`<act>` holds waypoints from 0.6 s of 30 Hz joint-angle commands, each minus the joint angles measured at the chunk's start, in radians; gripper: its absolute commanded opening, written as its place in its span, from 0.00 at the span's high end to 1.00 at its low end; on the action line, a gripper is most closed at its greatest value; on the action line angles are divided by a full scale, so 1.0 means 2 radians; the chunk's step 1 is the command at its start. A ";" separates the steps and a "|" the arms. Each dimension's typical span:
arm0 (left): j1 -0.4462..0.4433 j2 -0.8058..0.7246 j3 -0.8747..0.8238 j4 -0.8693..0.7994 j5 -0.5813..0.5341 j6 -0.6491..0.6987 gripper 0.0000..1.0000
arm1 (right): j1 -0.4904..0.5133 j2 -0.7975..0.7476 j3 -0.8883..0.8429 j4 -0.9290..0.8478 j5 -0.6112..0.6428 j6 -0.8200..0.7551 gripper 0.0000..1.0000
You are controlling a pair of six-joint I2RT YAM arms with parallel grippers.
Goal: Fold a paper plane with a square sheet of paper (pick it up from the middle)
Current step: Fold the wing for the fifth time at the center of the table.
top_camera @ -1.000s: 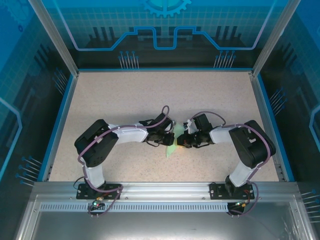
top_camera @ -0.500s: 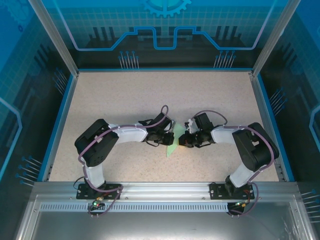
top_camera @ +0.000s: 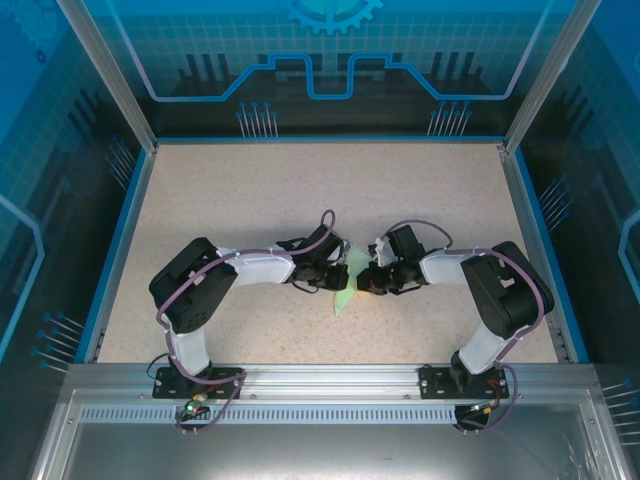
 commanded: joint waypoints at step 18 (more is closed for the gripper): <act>0.003 -0.005 0.027 -0.012 0.031 -0.011 0.91 | -0.005 0.006 0.004 -0.037 0.029 -0.017 0.92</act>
